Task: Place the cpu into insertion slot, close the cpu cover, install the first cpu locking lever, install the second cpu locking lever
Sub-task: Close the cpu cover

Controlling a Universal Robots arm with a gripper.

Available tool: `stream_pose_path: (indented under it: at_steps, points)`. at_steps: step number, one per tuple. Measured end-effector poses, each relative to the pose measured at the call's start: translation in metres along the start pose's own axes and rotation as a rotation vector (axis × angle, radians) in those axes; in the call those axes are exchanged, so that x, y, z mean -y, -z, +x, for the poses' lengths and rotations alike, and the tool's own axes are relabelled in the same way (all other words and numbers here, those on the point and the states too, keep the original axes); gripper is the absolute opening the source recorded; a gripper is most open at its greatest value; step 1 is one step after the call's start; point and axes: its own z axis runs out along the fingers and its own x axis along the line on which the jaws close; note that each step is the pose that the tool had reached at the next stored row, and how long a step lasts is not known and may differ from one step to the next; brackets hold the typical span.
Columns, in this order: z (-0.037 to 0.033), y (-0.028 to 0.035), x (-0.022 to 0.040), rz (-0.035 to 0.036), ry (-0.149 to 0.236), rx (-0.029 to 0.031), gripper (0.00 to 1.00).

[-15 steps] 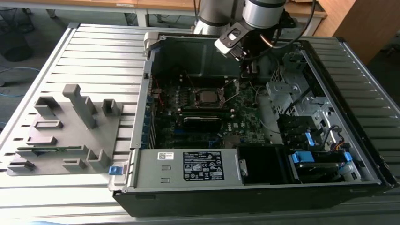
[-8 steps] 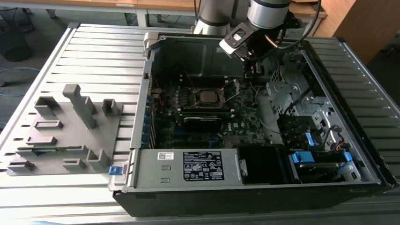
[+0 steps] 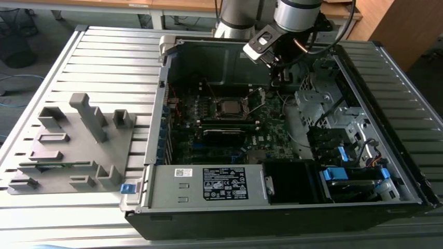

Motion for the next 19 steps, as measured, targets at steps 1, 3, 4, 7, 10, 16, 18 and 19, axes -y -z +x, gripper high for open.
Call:
stream_pose_path:
  at_steps: [1,3,4,7,10,16,18,19]
  points:
    - [0.0,0.0,0.0,0.0,0.0,0.0,0.1]
    - [0.0,0.0,0.0,0.0,0.0,0.0,0.1]
    - [0.0,-0.0001,0.0,0.0001,0.0,0.0001,0.1]
    - [-0.0001,-0.0022,0.0001,0.0,0.0,0.0001,0.1]
    - [-0.0001,-0.0058,0.0002,0.0,0.0,0.0,0.1]
    - [-0.0003,-0.0139,0.0006,0.0001,0.0,-0.0001,0.1]
    - [-0.0004,-0.0165,0.0008,0.0005,0.0,0.0,0.1]
    - [-0.0004,-0.0179,0.0009,0.0007,0.0,-0.0001,0.1]
